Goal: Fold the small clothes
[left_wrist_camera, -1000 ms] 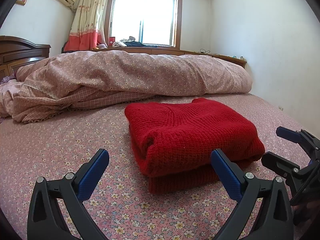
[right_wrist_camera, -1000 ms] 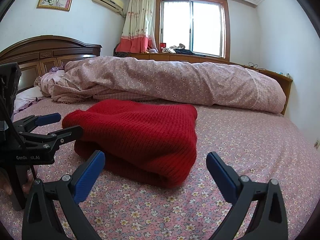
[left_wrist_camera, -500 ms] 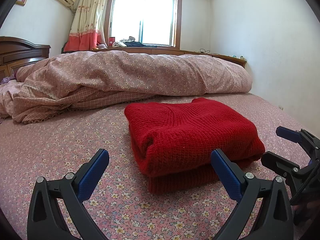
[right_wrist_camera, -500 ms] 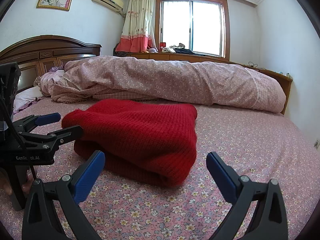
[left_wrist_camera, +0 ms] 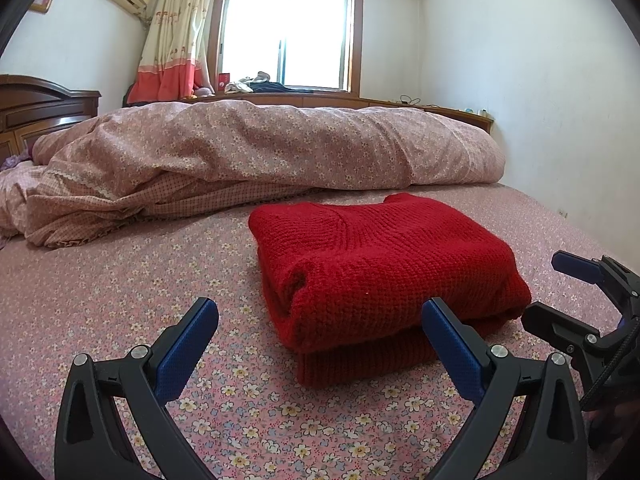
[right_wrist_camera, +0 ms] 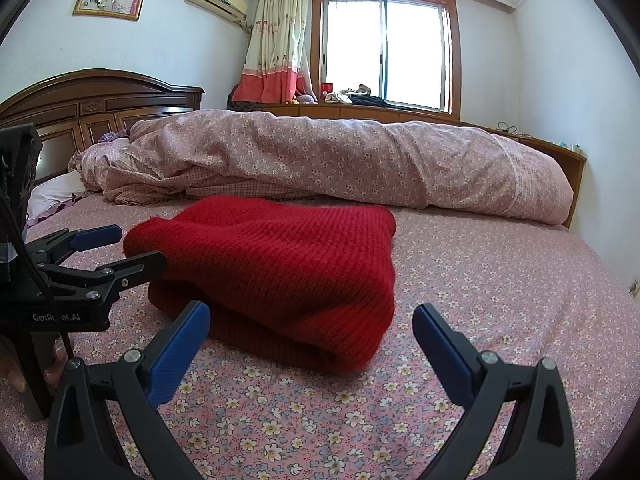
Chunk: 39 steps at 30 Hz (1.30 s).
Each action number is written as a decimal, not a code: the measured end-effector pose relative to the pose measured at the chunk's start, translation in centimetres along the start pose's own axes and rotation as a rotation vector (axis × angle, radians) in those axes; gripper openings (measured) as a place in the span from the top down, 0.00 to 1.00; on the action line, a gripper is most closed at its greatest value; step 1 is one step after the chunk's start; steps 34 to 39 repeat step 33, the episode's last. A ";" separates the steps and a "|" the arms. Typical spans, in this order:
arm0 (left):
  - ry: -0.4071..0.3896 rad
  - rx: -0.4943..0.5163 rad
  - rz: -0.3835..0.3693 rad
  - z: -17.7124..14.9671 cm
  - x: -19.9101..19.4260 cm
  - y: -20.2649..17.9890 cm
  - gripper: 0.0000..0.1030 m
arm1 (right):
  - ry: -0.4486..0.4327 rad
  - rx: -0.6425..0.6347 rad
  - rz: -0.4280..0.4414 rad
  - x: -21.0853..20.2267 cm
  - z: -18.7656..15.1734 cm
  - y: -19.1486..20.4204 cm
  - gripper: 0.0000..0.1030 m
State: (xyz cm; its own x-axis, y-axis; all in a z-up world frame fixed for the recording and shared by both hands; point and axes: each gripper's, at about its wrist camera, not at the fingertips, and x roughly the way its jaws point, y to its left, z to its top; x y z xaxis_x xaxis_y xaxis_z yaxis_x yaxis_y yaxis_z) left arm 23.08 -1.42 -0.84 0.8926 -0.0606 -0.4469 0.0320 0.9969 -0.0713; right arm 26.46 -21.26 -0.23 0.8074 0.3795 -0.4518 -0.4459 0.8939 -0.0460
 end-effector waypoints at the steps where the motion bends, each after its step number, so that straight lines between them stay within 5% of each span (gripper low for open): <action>1: 0.000 0.000 0.000 0.0 0.0 0.0 0.04 | 0.001 0.000 -0.001 0.0 0.0 0.0 0.00; 39: 0.005 0.007 -0.005 0.0 0.0 -0.2 0.04 | 0.014 0.002 0.004 0.3 -0.2 -0.3 0.00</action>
